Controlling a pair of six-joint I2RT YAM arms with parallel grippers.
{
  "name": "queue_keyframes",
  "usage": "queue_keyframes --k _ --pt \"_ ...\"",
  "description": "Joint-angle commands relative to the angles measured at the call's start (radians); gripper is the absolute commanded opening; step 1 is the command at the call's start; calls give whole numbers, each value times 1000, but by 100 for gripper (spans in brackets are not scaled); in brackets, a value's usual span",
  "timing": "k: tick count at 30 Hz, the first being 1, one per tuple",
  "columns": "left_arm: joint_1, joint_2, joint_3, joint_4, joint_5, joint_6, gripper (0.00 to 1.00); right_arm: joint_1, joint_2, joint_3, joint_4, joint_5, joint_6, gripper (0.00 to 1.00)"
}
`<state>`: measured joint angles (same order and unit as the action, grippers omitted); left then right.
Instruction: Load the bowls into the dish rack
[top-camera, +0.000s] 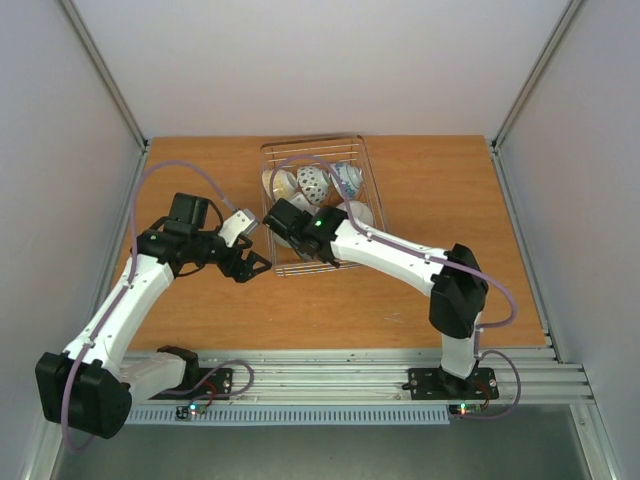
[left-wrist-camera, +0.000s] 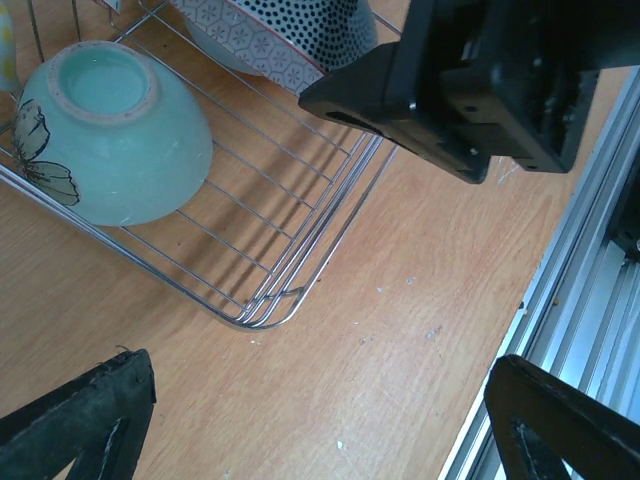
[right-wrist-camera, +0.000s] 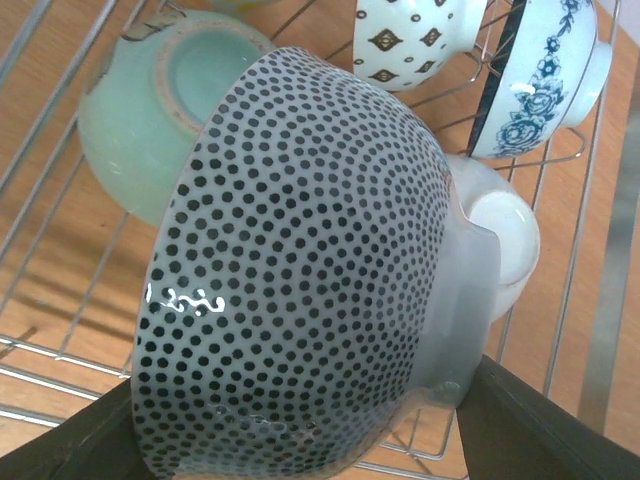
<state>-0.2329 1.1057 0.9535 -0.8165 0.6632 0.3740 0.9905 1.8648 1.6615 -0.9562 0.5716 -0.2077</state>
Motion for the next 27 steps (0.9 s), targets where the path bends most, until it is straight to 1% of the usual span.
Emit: queue_keyframes --k 1,10,18,27 --pt "0 -9 -10 35 -8 -3 91 -6 45 82 -82 91 -25 2" --pt "1 -6 -7 31 -6 -3 90 -6 160 156 -173 141 3 3" --pt "-2 -7 -4 30 -9 -4 90 -6 185 153 -206 136 19 3" --pt "-1 -7 -1 27 -11 -4 90 -6 274 178 -234 131 27 5"
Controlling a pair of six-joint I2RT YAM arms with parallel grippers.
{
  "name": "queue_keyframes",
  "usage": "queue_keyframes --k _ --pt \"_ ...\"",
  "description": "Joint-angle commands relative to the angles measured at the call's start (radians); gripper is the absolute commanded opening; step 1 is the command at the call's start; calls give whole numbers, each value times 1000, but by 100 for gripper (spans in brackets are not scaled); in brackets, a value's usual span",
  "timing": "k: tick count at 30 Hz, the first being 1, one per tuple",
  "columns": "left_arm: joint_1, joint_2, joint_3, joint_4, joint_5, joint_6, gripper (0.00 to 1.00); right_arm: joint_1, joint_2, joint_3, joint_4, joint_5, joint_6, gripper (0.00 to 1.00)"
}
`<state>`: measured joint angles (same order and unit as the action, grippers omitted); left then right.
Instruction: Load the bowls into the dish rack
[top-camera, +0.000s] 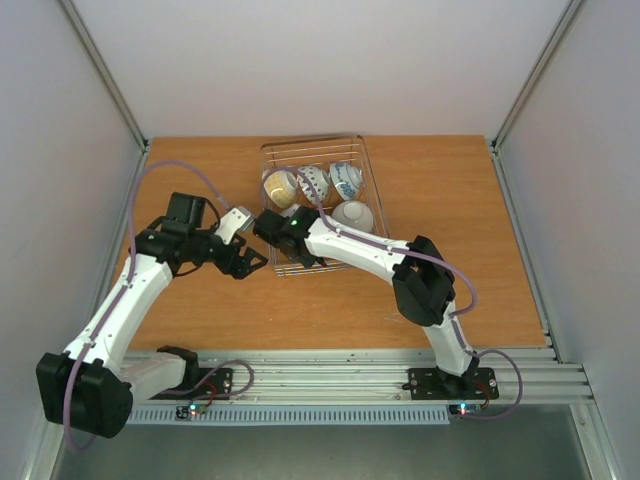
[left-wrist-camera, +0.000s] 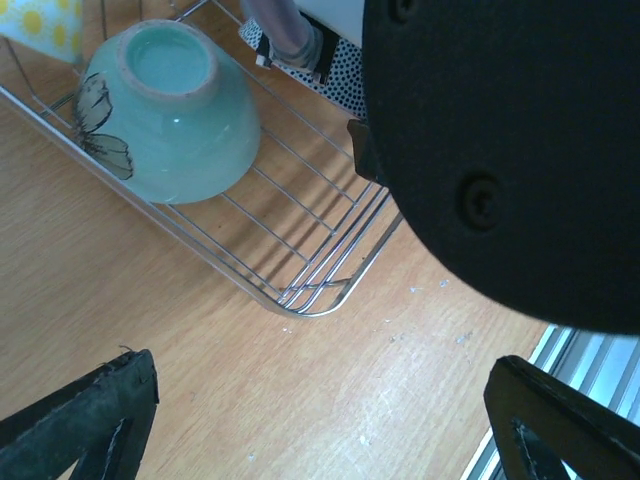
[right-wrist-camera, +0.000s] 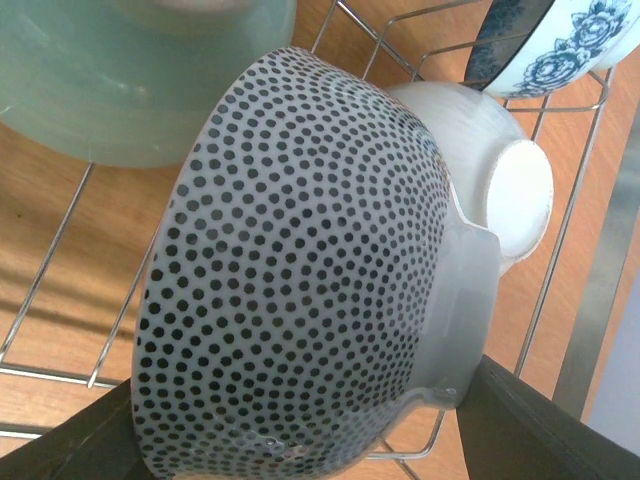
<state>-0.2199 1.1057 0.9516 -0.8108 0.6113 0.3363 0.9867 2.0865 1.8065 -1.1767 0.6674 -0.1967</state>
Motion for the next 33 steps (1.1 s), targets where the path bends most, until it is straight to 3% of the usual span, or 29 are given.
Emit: queue_keyframes --k 1,15,33 --pt "-15 -7 1 21 39 36 90 -2 59 35 -12 31 16 5" --pt "-16 -6 3 18 41 35 90 -2 142 51 -13 21 26 14" --pt "-16 -7 3 16 42 36 90 -1 149 -8 -12 -51 24 14"
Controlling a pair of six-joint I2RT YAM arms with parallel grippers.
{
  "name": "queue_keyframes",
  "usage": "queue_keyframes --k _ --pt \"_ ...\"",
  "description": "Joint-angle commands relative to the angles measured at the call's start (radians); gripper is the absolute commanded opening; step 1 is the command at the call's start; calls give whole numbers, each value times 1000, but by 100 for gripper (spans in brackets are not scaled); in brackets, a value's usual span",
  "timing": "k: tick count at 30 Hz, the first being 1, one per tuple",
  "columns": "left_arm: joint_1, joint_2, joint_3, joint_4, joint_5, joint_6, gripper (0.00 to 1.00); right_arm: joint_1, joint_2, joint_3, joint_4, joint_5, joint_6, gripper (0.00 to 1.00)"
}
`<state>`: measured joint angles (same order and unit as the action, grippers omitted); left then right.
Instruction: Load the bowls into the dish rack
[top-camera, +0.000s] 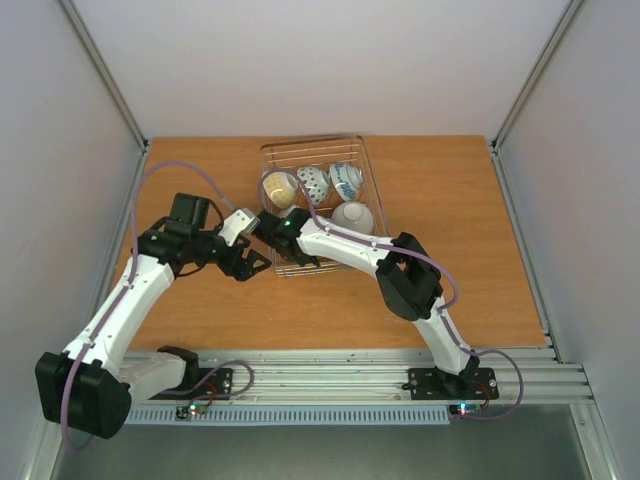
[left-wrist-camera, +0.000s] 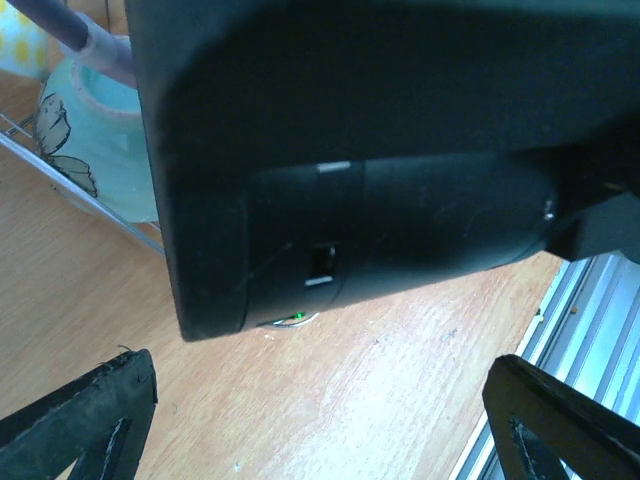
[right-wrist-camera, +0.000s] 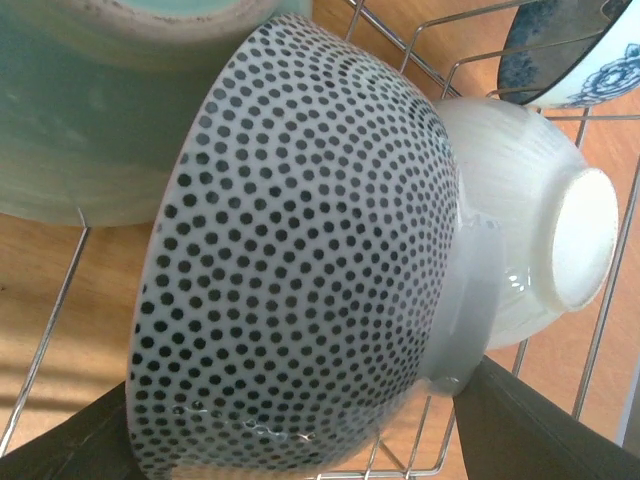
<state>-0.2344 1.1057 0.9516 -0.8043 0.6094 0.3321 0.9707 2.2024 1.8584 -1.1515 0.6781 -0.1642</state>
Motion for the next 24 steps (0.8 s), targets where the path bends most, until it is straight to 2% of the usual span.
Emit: queue_keyframes --k 1,7,14,19,24 --pt "-1 -6 3 10 44 41 90 16 28 -67 -34 -66 -9 14" --pt "-2 -8 4 7 43 40 90 24 14 -83 -33 -63 2 13" --pt "-2 -4 3 10 41 40 90 42 -69 -112 -71 11 54 2" --pt "-1 -7 4 10 42 40 90 69 -139 -112 -129 62 78 1" --pt "-2 -13 5 8 42 39 90 86 -139 -83 -195 89 94 1"
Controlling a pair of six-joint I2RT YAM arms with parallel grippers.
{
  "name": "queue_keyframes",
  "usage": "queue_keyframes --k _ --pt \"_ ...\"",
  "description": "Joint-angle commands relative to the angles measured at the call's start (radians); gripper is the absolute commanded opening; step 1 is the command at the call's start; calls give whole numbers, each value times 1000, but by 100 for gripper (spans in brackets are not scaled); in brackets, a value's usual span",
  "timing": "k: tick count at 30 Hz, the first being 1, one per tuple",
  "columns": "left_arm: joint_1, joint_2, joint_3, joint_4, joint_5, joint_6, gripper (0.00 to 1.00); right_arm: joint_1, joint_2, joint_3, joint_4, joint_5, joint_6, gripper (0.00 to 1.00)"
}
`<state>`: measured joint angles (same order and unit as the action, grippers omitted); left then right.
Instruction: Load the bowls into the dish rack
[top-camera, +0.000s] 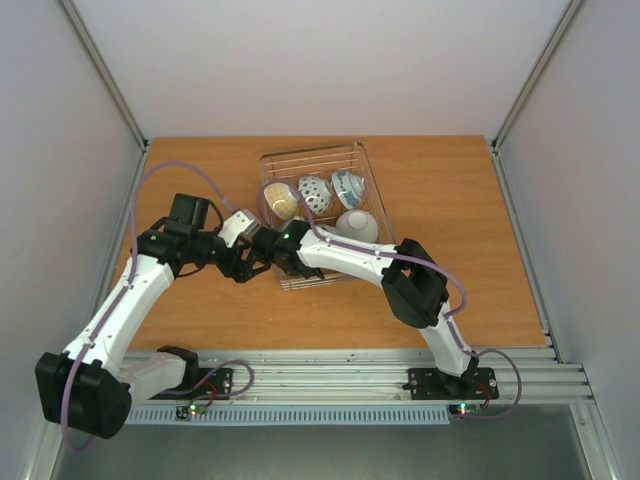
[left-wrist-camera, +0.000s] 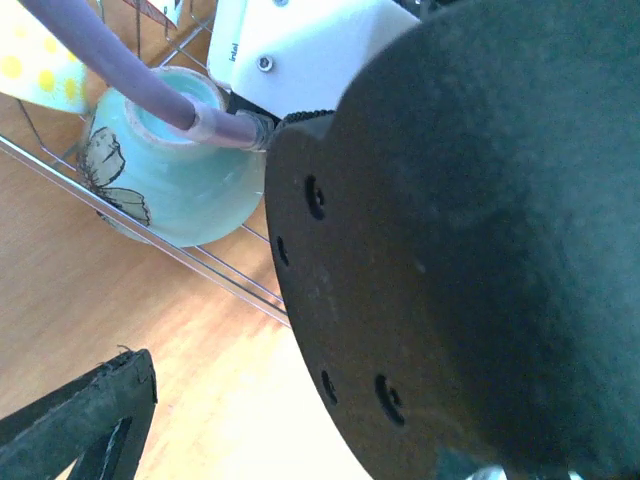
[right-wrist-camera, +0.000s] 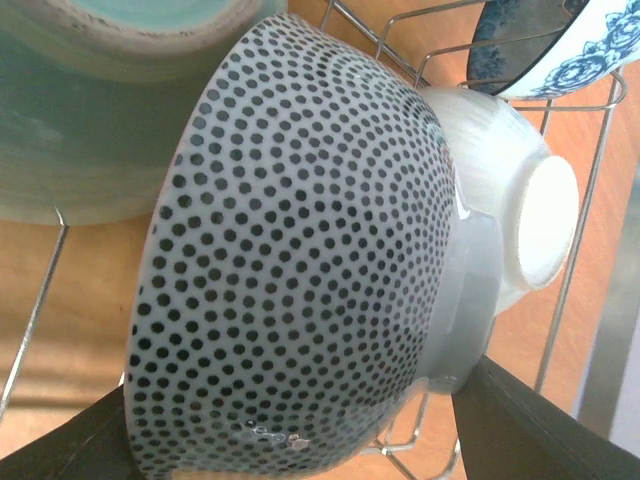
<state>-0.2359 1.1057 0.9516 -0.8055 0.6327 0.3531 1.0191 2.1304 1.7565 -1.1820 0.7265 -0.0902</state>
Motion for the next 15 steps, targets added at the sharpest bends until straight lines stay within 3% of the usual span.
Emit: queue_keyframes --k 1,15 --pt "0 -14 5 10 19 18 90 40 -64 24 -175 44 23 1" --pt "-5 -17 3 10 16 19 90 71 -90 5 -219 -12 -2 3"
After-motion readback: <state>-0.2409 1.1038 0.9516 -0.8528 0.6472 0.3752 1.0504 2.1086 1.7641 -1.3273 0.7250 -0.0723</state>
